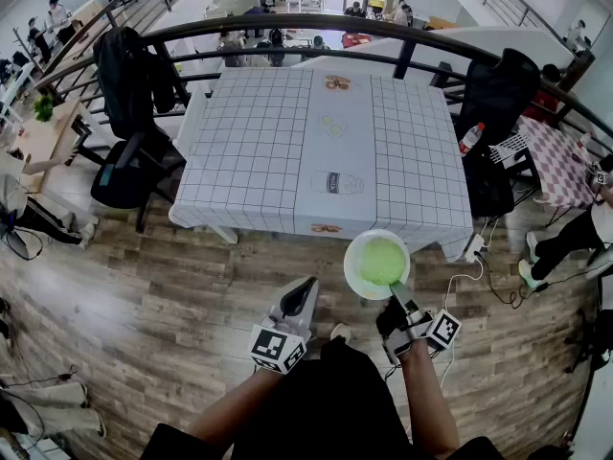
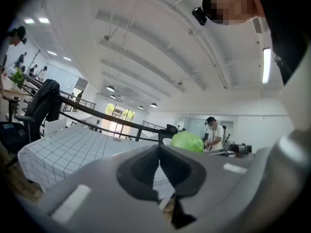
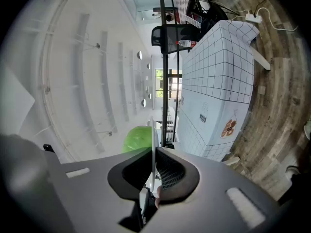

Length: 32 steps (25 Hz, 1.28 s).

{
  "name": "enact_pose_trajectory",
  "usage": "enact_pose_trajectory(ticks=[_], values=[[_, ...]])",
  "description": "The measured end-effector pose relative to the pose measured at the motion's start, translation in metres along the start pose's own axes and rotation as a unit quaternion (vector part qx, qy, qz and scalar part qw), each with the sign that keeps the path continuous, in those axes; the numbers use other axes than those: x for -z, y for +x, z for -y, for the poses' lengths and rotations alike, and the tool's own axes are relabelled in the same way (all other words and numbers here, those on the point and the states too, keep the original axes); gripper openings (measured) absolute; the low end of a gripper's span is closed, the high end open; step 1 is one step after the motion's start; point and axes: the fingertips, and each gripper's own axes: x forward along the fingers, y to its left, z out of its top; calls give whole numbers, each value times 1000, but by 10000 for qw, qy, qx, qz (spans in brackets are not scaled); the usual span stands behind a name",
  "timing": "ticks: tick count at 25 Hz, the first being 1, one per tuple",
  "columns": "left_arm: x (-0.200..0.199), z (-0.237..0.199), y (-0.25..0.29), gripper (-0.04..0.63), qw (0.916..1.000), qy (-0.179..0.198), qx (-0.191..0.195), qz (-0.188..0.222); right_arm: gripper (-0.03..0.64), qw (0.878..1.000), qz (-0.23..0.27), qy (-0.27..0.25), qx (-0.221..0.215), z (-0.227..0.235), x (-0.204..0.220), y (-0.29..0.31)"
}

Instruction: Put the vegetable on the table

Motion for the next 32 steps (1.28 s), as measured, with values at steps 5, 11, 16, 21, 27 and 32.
enact_pose_trajectory(ticks=[5, 11, 16, 21, 27, 32], values=[[-1, -2, 8, 9, 10000, 58, -50, -16, 17, 10000, 72, 62, -2, 2, -4, 2], [-3, -4, 16, 11, 9994, 236, -264, 10, 26, 9994, 203, 208, 201, 15, -17, 9], [-3, -6, 24, 11, 9989, 256, -394, 14, 21, 9993, 64, 266, 268, 25, -23, 15], [-4, -4, 37, 11, 9977, 313, -599, 62, 19, 9988, -138, 359, 295, 30, -32, 24], [-7, 2, 49, 11, 9953, 412, -855, 212, 17, 9984, -403, 316, 222, 32, -50, 32], [-7, 0, 63, 10, 9925, 473, -1098, 264, 15, 9976, -642, 212, 173, 28, -68, 42]])
